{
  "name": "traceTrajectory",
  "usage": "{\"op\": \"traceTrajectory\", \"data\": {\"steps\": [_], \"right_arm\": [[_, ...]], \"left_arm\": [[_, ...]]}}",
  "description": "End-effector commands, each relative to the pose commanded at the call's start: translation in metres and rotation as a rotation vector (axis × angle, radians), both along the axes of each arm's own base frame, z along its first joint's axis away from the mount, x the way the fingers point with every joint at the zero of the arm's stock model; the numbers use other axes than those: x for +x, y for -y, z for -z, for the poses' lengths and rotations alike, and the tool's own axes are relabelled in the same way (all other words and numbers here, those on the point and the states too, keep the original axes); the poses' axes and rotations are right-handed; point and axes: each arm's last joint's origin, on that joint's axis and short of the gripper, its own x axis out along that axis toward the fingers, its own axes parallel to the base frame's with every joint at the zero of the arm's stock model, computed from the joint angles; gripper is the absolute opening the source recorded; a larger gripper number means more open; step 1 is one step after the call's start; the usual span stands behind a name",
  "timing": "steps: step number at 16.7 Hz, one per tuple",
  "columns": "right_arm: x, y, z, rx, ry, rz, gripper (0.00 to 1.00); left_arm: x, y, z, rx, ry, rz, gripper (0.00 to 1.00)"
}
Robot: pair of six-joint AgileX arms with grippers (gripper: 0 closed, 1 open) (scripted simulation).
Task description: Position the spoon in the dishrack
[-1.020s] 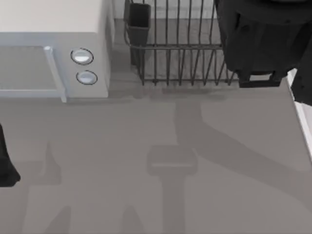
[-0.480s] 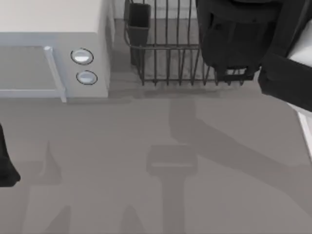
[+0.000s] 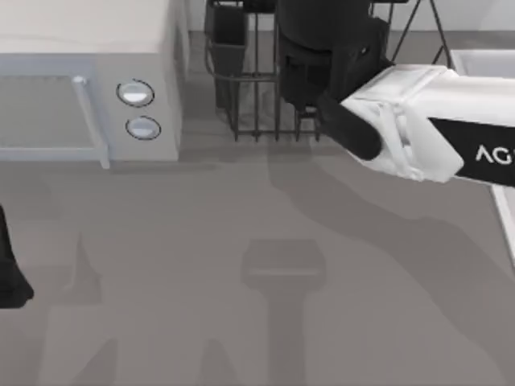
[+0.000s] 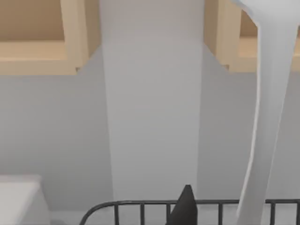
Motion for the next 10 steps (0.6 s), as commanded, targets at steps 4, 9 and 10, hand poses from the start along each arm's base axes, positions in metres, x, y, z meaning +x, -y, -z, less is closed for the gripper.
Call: {"op": "traceTrajectory", "data": {"steps": [4, 9, 10], "right_arm": [[0.041, 0.023, 0.051, -0.01, -0.008, 0.003, 0.0], [0.044, 0.027, 0.056, -0.013, -0.011, 0.003, 0.0], [0.044, 0.027, 0.056, -0.013, -0.011, 0.003, 0.08]], "left_arm": [[0.0, 0.0, 0.0, 0.0, 0.0, 0.0, 1.0], [0.0, 0.0, 0.0, 0.0, 0.0, 0.0, 1.0], [0.0, 0.0, 0.0, 0.0, 0.0, 0.0, 1.0]]}}
